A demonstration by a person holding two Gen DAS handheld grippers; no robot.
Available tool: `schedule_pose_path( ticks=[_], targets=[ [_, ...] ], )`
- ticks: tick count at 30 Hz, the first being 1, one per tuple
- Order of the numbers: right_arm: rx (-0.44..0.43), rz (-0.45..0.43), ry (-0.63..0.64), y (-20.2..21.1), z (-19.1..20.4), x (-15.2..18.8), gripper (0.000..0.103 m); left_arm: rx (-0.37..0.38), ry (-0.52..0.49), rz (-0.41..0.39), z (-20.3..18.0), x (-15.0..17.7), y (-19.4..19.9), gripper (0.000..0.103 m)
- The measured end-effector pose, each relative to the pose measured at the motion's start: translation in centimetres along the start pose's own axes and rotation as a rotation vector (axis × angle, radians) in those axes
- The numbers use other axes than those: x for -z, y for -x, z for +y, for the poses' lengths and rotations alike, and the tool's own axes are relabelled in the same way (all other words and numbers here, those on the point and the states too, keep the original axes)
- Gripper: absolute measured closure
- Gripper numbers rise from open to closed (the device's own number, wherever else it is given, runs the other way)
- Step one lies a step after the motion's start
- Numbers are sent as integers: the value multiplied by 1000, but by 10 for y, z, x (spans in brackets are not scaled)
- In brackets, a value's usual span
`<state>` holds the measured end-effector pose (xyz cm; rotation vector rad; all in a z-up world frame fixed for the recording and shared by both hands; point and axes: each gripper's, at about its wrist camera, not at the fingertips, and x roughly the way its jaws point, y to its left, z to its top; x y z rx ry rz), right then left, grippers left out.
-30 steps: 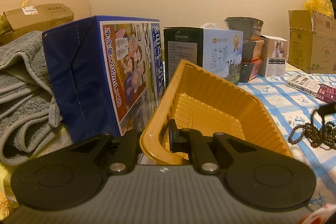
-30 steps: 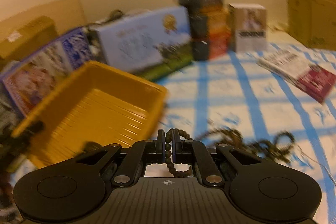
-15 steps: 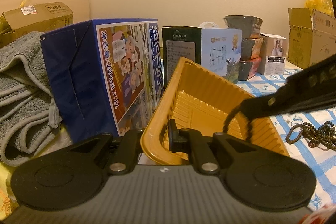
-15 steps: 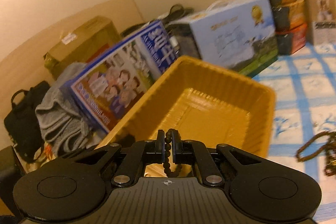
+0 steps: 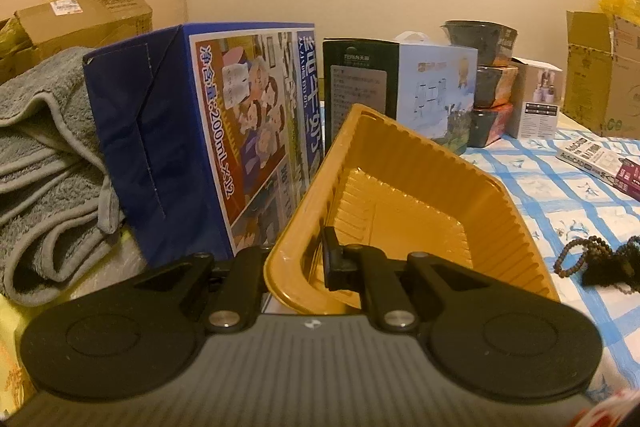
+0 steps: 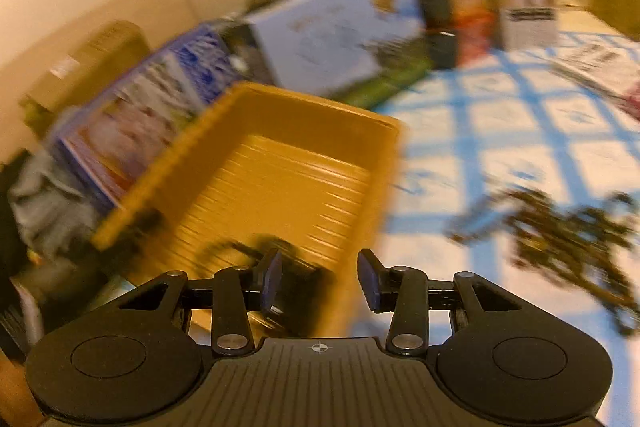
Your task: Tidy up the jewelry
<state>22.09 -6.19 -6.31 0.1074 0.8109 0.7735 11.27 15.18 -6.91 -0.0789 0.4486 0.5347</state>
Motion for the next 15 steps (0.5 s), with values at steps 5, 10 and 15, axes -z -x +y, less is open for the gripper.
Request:
schedule_pose_path(
  ticks=[5,10,15],
  targets=[
    [119,43,12,19,-39,21,61,-20,-3,4,-3,0,-2,92],
    [188,48,59,32,-76,19,61,-38,-2,4,-4,0,-5,91],
    [211,28,100,32,-105,7,61,-50,2,4,-5,0,-8,90]
  ],
)
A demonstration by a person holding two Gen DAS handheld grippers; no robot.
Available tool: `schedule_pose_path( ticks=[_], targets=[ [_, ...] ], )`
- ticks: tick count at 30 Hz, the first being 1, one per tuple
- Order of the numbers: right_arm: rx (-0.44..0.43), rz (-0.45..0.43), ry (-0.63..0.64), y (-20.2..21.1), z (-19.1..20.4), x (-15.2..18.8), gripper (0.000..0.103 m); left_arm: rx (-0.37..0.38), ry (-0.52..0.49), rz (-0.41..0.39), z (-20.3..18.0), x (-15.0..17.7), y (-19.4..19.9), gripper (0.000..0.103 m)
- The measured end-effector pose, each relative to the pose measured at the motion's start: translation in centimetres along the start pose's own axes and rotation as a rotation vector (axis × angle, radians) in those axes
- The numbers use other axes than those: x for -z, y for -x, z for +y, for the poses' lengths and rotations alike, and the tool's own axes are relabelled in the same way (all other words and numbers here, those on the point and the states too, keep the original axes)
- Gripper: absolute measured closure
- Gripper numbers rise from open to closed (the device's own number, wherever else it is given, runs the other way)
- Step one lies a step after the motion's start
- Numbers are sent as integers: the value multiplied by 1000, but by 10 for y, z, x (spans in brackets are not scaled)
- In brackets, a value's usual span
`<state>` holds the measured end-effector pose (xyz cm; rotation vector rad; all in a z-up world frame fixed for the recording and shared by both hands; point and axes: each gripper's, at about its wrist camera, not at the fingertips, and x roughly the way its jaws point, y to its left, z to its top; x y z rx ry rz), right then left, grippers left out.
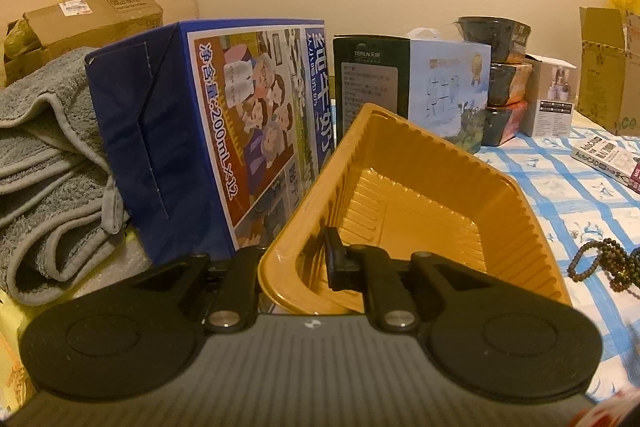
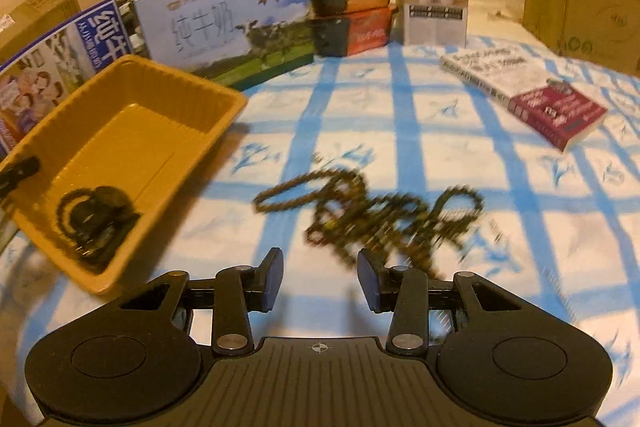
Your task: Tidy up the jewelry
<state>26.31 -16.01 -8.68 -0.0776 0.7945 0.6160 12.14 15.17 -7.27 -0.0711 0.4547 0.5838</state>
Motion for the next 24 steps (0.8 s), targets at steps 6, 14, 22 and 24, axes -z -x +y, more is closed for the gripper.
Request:
schedule_pose_path(
  ticks=[6,14,22,24],
  targets=[
    [-17,-25,-12,-25,-12,-20,61,-14,-2,-2,-3,2,-1,89],
    [-55,-64,46,-74,-1,-47,72,-13,3,1,-3,2,-1,89],
    [-66,-39,120,-127,-6,-58,79,-17,4,9,-3,1,-1,89],
    [-69,-37,124,-136,-8,-59,81,-17,5,12,-3,1,-1,89]
  ],
)
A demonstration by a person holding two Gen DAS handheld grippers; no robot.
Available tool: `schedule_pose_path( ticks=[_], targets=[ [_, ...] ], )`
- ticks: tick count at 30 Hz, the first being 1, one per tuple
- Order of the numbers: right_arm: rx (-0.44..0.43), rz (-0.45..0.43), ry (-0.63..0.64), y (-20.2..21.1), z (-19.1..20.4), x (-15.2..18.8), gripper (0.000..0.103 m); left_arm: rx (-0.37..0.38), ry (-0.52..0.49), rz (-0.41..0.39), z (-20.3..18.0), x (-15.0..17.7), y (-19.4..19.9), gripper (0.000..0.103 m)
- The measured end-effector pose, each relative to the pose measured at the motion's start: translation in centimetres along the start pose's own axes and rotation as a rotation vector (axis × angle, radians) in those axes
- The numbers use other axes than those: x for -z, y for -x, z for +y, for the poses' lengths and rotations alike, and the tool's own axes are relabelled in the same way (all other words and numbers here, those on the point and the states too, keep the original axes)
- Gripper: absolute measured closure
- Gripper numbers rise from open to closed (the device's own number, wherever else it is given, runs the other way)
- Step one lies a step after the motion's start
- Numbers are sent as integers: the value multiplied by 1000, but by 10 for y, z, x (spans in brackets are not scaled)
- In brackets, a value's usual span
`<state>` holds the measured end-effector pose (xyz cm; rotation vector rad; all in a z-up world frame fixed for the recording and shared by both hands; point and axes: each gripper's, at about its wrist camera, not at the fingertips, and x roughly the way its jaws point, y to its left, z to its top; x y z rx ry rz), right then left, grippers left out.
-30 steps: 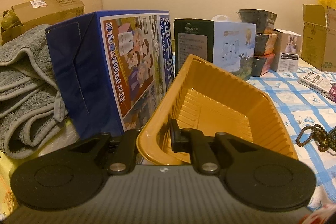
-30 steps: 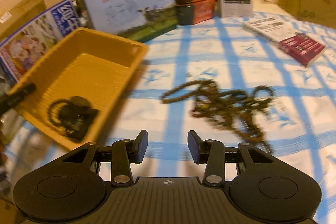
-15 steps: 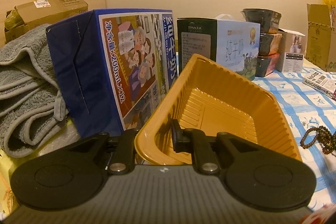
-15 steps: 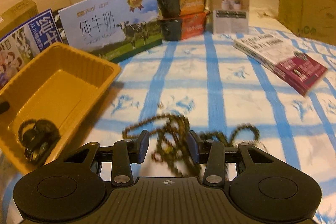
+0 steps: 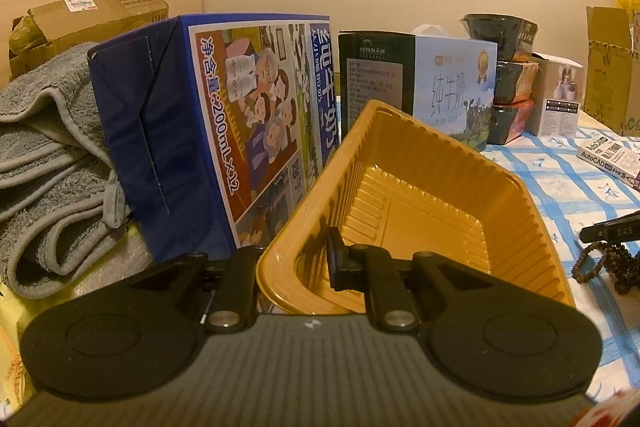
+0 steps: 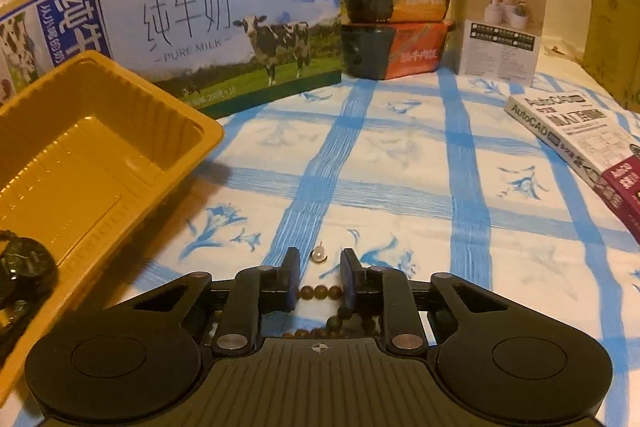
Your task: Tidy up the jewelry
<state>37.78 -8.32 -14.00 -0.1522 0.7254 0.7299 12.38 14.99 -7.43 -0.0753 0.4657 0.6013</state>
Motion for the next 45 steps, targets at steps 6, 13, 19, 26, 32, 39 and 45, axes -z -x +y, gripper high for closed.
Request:
schedule_pose_path(
  ticks=[6,13,19,26,32,39,45],
  targets=[
    [19,3,50,-12,4,0,94,-1,-6,3,-1,-1,0,89],
    [24,-32,47,10,7,-4,94,0,-13,5,0,0,-1,89],
    [-68,-92,-15,60,25,-10,94,-2,-20,7,0,1,-2,88],
    [-221,-94,-52,99,76,-1,94,1,-18,9,0,1,-3,88],
    [-273,-65,-63,92,108,0,94,1,-18,11,0,1,-3,88],
    [-267,-30,-36,65,134,-2,94,3,-14,15,1,0,-2,88],
    [-230,-13,-47,55,142,-2,81,5,-13,16,0,0,-2,88]
  ],
)
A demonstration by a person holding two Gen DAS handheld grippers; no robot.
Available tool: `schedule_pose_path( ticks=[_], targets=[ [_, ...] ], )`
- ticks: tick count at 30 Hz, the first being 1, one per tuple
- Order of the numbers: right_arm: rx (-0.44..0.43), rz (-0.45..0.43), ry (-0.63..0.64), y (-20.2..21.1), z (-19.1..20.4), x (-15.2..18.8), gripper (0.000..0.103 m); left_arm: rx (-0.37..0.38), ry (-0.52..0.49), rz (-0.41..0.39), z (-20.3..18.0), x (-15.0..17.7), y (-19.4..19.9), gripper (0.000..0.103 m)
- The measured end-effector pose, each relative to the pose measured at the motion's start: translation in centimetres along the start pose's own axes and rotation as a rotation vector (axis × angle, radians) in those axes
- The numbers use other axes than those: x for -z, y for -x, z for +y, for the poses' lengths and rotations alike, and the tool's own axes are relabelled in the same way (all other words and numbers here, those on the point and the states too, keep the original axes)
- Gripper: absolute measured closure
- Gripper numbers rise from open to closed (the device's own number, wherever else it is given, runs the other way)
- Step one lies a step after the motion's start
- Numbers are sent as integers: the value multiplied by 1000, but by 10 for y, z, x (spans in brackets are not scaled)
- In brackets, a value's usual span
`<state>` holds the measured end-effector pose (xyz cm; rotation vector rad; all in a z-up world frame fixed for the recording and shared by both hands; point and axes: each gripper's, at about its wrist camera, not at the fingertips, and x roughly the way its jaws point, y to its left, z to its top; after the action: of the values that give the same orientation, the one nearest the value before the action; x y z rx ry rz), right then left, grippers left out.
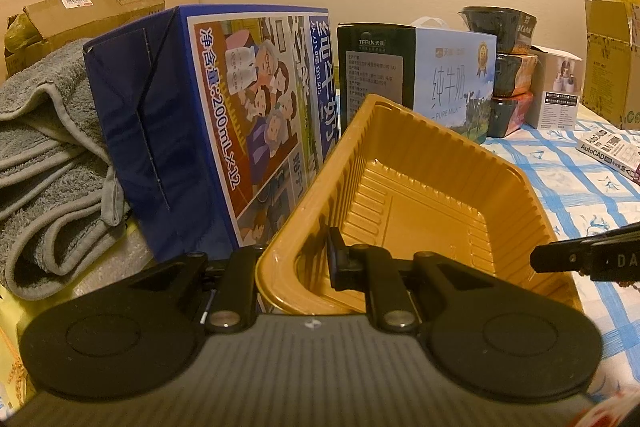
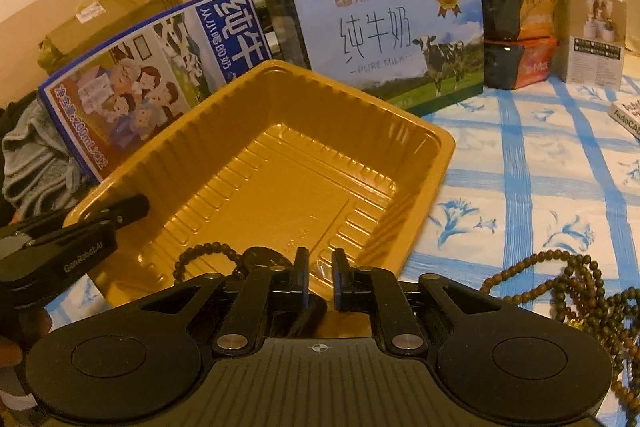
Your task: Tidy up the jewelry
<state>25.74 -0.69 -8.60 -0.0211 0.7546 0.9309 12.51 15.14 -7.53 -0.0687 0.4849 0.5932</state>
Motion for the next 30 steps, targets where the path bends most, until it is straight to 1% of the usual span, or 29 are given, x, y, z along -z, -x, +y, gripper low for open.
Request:
schedule_pose_path(
  ticks=[1,2,3,9,11,15,20,24,28,30],
  targets=[
    [-11,-10,-4,3,0,1,74,-1,0,-1,0,0,0,88],
    [-13,-21,-7,7,0,2,61,-1,0,-1,0,0,0,88],
    [-9,-36,-9,11,1,4,58,-1,1,0,0,0,0,88],
    [-15,-70,-70,41,1,13,58,-1,0,0,-1,0,0,88],
    [3,-70,-82,54,-2,20,58,-2,-4,-1,-1,1,0,88],
    [83,-47,-113,79,-19,40,58,-2,-8,0,0,1,0,88],
    [224,-14,-146,111,-53,66,58,-3,-11,-1,-1,1,0,88],
    [318,-12,-180,133,-76,79,58,-6,-19,-1,-1,1,0,88],
    [355,-14,-195,144,-88,87,58,-10,-29,-2,-2,1,0,88],
    [365,-9,-178,143,-88,86,58,-11,-31,-1,-3,0,0,88]
  ],
)
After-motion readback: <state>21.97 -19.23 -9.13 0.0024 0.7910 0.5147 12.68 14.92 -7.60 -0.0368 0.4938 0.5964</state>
